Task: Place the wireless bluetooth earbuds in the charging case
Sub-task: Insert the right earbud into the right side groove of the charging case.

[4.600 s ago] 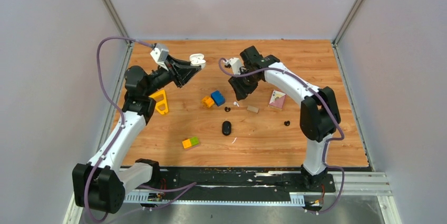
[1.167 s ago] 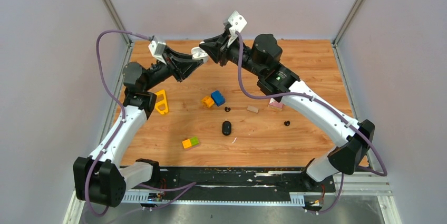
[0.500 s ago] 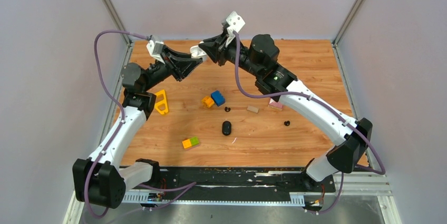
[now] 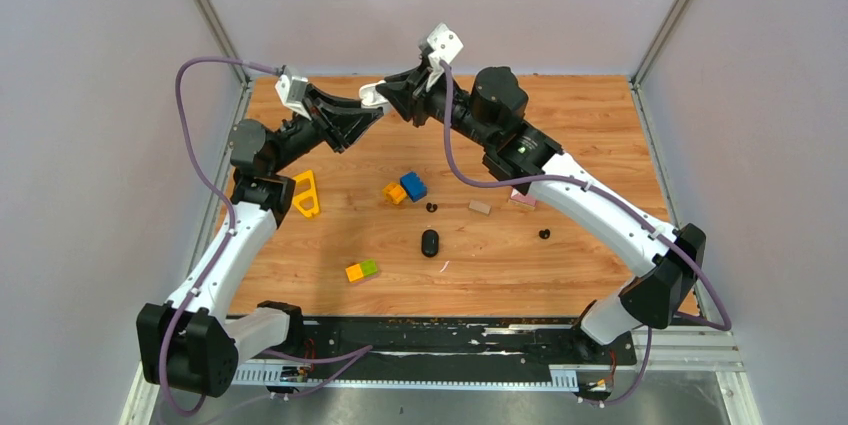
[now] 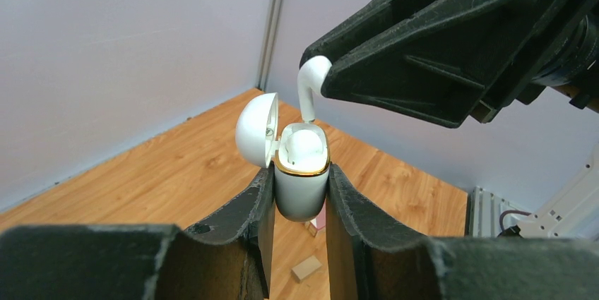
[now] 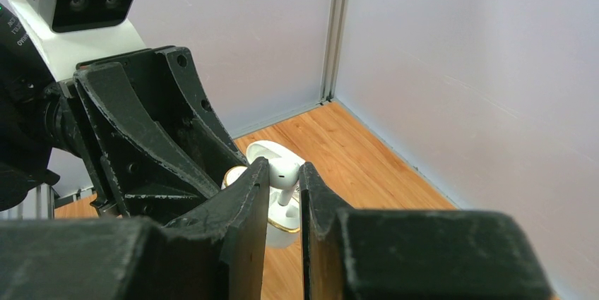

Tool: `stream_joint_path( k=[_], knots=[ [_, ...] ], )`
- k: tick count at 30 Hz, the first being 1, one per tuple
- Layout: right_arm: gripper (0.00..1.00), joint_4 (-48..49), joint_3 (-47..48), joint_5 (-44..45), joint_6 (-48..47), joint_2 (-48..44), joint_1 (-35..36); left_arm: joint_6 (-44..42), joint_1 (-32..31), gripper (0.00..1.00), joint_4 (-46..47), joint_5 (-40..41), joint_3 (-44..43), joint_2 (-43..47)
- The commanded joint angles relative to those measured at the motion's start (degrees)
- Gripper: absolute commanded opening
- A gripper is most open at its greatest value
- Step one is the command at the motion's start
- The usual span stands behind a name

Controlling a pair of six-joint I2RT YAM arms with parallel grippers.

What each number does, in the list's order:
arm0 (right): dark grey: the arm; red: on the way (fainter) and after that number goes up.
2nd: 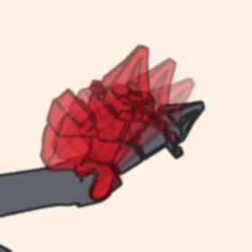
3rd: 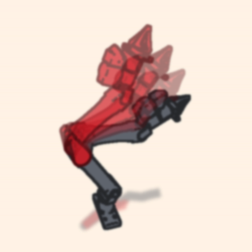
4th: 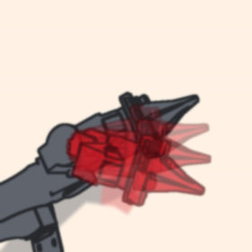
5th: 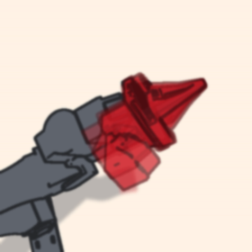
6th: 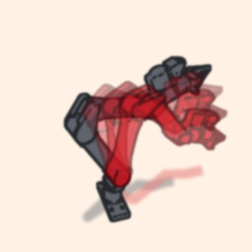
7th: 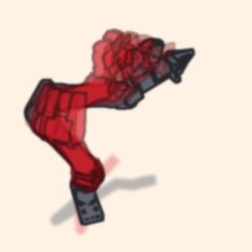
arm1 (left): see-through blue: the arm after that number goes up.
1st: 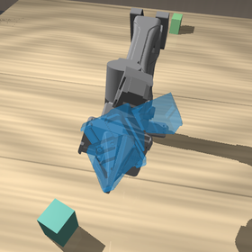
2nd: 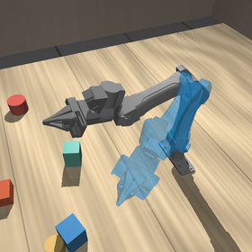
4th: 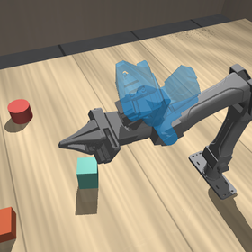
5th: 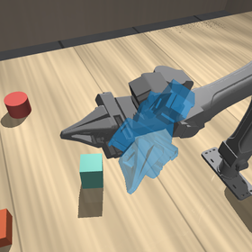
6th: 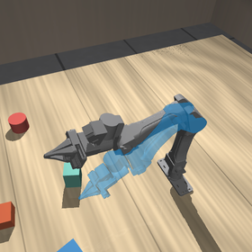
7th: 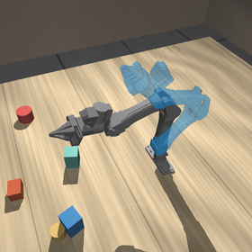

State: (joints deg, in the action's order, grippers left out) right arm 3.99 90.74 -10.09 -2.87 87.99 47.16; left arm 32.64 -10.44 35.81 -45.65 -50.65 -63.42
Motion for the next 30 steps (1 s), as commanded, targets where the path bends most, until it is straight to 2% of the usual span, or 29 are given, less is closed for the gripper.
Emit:
stream_joint_path(
  k=[1,19,30],
  knots=[
    [0.12,1.75,-0.39,0.81,0.10,-0.36,0.74,1.24,0.41,0.00,2.25,1.28,-3.04,1.40],
    [0.12,2.71,-0.59,5.25,-1.47,-0.01,1.01,1.24,0.59,0.00,1.74,1.46,-2.78,1.48],
    [0.12,3.13,-0.88,4.47,-2.10,0.28,1.01,1.23,0.68,0.00,1.52,1.75,-2.86,1.39]
  ],
)
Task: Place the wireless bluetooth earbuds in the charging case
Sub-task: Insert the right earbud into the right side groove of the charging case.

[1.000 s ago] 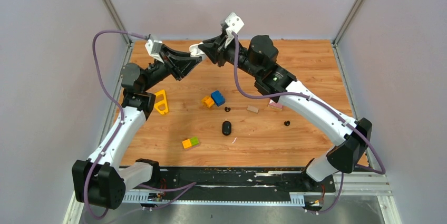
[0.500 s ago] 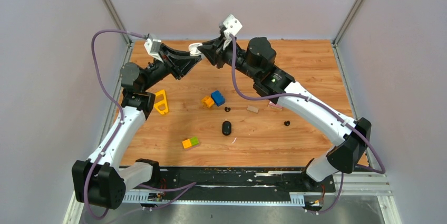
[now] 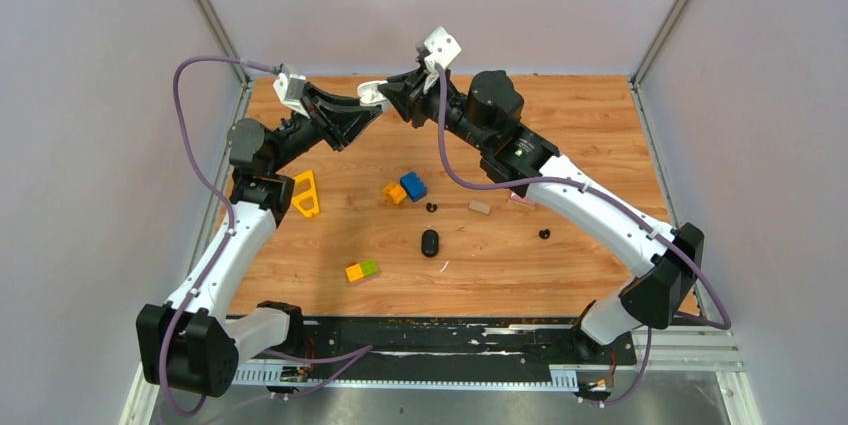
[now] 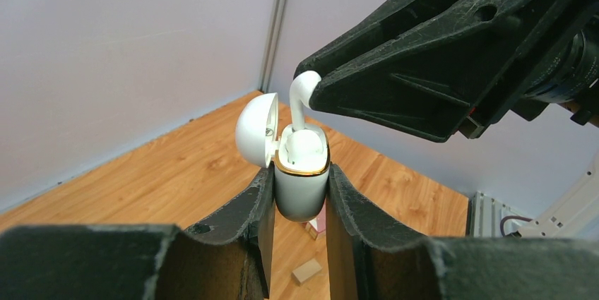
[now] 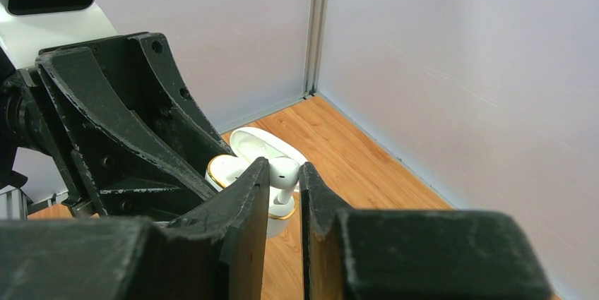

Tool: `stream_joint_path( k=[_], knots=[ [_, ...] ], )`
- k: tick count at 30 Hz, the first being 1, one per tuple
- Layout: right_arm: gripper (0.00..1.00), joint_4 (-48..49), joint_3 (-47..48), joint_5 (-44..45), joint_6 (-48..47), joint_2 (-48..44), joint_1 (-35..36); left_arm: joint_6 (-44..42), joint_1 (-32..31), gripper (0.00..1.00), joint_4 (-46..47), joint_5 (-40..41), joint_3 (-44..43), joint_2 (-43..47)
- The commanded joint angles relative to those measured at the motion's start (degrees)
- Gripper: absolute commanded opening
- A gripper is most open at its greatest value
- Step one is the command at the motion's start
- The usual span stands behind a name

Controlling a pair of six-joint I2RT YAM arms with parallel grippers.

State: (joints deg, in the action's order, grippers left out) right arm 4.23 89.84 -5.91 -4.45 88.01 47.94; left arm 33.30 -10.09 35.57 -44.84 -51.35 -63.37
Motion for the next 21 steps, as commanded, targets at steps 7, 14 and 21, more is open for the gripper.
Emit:
stream_joint_path(
  k=[7,14,21],
  knots=[
    [0.12,2.50,-0.78,-0.65,-0.86,-0.28,0.53,0.62,0.42,0.00,1.70,1.37,-2.11,1.28],
    [0.14,1.32,-0.81,-0.82,-1.04,-0.13,0.83,0.66,0.51,0.00,1.91,1.67,-1.91,1.17],
    [0.31,-3.78,3.42,-1.30,-0.56,0.39,0.79,0.31,0.75,0.00,2.51,1.49,-1.39,1.13]
  ],
)
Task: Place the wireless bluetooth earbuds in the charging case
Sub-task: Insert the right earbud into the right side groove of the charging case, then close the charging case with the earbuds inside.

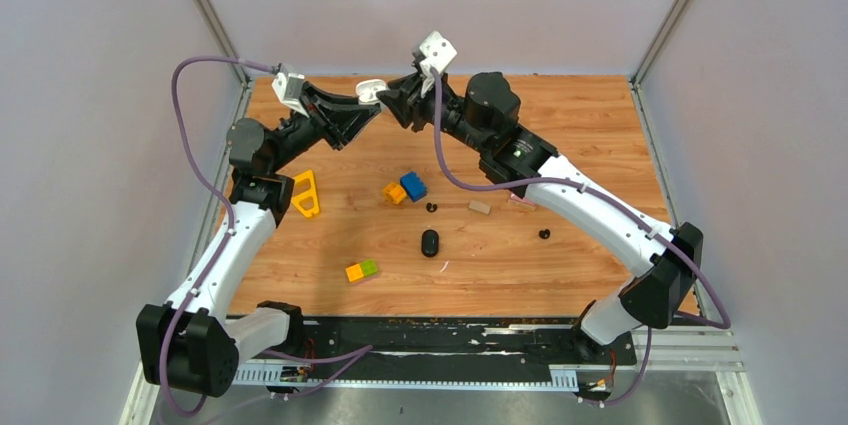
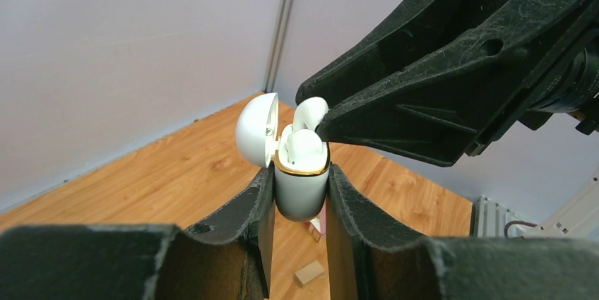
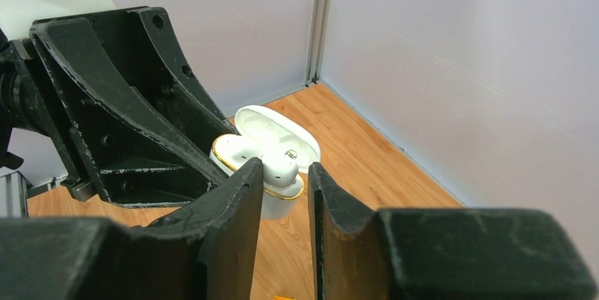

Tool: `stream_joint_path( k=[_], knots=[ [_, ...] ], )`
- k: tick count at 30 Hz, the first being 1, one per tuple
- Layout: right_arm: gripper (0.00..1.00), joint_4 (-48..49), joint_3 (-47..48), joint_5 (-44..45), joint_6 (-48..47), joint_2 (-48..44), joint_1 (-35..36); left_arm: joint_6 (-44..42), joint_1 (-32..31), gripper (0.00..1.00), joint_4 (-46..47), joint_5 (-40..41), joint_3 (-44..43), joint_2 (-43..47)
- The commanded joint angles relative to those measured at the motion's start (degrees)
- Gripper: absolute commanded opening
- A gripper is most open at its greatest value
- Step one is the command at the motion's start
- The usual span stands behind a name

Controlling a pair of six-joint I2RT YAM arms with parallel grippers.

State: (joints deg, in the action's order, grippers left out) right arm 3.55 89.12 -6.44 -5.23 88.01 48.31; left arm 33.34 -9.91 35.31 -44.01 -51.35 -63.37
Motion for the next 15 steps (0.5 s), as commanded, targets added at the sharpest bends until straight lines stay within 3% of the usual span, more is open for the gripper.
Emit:
stream_joint_path(
  k=[1,7,11,15],
  knots=[
    [0.34,-5.92,5.24,-0.75,0.42,0.41,0.35,0.17,0.67,0.00,3.01,0.68,-1.13,1.12],
    [0.52,-17.14,10.65,-4.36,0.74,-1.04,-1.56,0.09,1.01,0.00,4.59,0.15,0.81,1.16],
    [0.58,-24.89,14.04,-18.30,0.93,-2.52,-8.36,0.25,1.12,0.00,6.52,-1.93,1.95,1.23],
    [0.57,-30.70,15.11,-34.85,-2.01,-2.26,-17.21,0.09,1.12,0.00,9.48,-6.79,3.64,0.85]
  ],
)
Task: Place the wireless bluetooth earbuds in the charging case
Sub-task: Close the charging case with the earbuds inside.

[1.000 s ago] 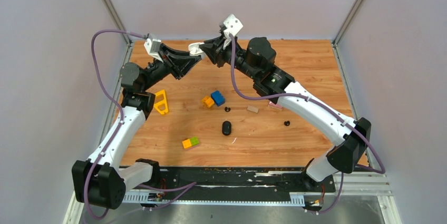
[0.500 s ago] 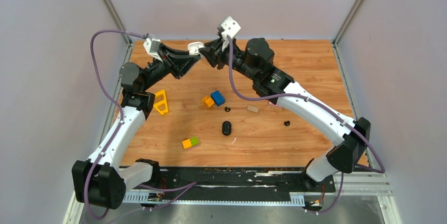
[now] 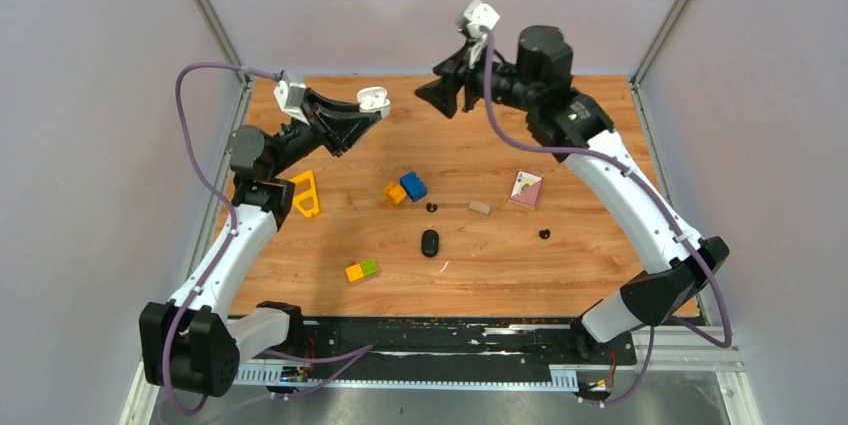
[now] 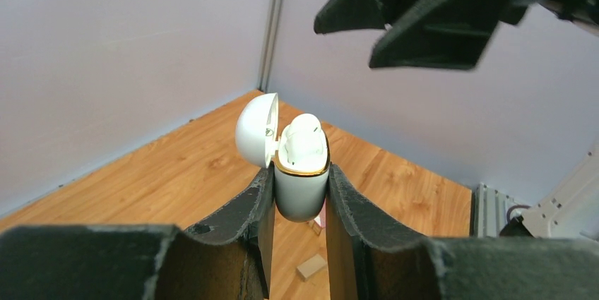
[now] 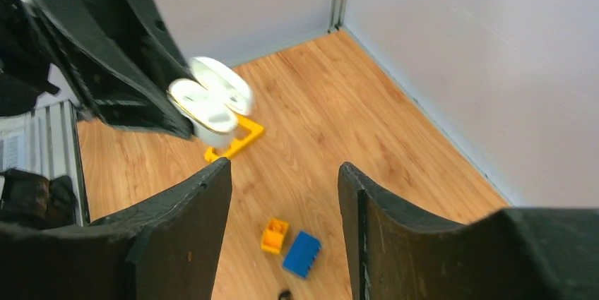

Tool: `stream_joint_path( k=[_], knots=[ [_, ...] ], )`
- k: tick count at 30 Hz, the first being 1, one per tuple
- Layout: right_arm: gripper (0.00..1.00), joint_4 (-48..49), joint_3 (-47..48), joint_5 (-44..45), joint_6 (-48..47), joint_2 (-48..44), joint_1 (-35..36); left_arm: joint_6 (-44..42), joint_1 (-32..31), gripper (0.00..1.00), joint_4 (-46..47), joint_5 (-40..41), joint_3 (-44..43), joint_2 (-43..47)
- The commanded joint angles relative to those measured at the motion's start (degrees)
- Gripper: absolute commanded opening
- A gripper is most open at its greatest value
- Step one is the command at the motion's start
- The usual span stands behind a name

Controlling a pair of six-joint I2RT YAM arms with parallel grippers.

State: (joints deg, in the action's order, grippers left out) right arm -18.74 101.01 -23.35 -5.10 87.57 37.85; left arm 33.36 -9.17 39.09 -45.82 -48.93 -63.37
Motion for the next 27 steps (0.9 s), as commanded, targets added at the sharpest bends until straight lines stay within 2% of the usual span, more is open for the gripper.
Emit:
stream_joint_path(
  k=[1,5,8,13,21,27],
  knots=[
    [0.57,-10.77,4.02,-20.82,-4.17,-1.20,-7.69,-0.37,0.38,0.00,6.41,-6.38,1.68,0.80],
    [0.62,-21.42,6.62,-33.14,-12.67,3.15,-8.23,-2.71,0.23,0.00,6.97,-12.19,3.50,0.85],
    [0.69,-27.51,6.05,-36.18,-20.51,5.49,-7.46,-6.18,-0.09,0.00,5.93,-15.75,4.61,0.80],
    [0.81,-34.29,6.90,-33.59,-34.90,9.35,-3.13,-10.46,-2.02,0.00,2.73,-18.65,4.75,0.63],
    [0.82,-31.15,7.95,-30.71,-35.40,11.28,0.77,-12.09,-3.90,0.00,-1.50,-18.77,3.85,-0.90],
    [0.81,-28.85,4.58,-22.55,-39.70,6.26,3.76,-9.22,-4.37,0.00,-3.85,-14.91,2.58,-3.48]
  ],
)
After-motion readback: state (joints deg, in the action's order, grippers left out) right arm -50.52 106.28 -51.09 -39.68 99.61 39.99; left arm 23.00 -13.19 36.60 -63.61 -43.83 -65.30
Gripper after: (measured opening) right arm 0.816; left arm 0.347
